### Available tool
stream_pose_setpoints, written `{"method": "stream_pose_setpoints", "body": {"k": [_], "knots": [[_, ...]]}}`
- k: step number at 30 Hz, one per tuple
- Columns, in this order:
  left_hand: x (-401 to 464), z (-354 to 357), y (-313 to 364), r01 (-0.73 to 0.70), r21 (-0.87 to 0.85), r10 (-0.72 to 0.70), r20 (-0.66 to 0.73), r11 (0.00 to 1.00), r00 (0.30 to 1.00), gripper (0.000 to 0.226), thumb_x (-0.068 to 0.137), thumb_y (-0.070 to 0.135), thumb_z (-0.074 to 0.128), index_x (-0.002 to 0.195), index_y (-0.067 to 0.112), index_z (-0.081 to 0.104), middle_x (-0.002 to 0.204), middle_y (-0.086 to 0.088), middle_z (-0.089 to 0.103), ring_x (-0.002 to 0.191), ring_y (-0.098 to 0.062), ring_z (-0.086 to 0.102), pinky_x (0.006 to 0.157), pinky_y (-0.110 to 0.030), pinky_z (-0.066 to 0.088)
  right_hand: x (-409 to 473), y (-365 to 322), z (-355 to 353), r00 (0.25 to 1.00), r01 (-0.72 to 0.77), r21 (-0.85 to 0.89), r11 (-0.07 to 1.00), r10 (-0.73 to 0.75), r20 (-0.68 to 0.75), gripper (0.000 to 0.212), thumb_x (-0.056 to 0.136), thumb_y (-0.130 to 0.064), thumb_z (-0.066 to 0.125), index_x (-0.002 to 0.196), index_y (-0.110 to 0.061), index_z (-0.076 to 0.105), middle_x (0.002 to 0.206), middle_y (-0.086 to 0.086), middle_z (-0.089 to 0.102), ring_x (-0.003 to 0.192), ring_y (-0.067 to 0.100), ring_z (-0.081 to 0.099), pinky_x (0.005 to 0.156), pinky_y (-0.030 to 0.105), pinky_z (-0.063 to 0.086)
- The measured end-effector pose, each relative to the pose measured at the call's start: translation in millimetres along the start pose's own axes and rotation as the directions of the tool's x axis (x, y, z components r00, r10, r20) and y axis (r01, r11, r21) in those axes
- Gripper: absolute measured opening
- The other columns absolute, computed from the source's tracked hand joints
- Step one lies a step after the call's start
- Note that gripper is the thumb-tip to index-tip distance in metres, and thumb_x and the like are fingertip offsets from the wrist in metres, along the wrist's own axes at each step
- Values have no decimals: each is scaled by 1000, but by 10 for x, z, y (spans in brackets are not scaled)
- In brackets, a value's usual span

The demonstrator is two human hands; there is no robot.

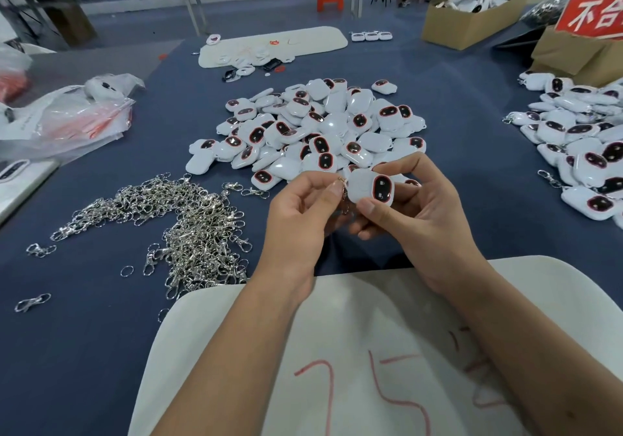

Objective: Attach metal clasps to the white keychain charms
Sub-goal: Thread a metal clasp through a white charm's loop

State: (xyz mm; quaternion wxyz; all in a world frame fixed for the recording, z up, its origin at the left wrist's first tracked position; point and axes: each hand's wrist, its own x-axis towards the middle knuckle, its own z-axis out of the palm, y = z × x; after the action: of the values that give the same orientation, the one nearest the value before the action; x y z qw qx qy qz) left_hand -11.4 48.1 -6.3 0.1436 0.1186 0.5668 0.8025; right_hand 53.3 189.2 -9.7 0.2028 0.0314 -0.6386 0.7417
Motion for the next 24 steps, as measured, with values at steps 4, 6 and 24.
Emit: {"method": "stream_pose_setpoints", "body": {"k": [4, 6, 24], "knots": [[-6, 15, -26, -91, 85, 91, 0, 992, 996, 11, 98, 12, 61, 87, 12, 61, 76, -7, 60, 73, -24, 54, 70, -36, 54, 7, 15, -7, 1000, -7, -20, 1000, 7, -17, 37, 87, -10, 81, 112, -6, 54, 82, 20, 76, 65, 32, 74, 60, 30, 60], [-7, 15, -47, -156, 194, 161, -10, 969, 987, 14, 101, 7, 58, 88, 11, 60, 77, -8, 59, 73, -20, 54, 68, -31, 54, 12, 14, -15, 999, -25, -10, 1000, 25, -22, 39, 86, -13, 82, 112, -5, 54, 82, 21, 76, 65, 32, 74, 59, 30, 60], [-17, -20, -53, -431, 795, 471, 211, 427, 857, 14, 93, 0, 55, 83, 10, 57, 73, -2, 59, 71, -28, 55, 67, -45, 47, 17, 26, -57, 997, -44, -73, 996, 40, -59, 19, 96, -12, 71, 113, -12, 62, 74, 7, 68, 60, 23, 65, 52, 26, 51]]}}
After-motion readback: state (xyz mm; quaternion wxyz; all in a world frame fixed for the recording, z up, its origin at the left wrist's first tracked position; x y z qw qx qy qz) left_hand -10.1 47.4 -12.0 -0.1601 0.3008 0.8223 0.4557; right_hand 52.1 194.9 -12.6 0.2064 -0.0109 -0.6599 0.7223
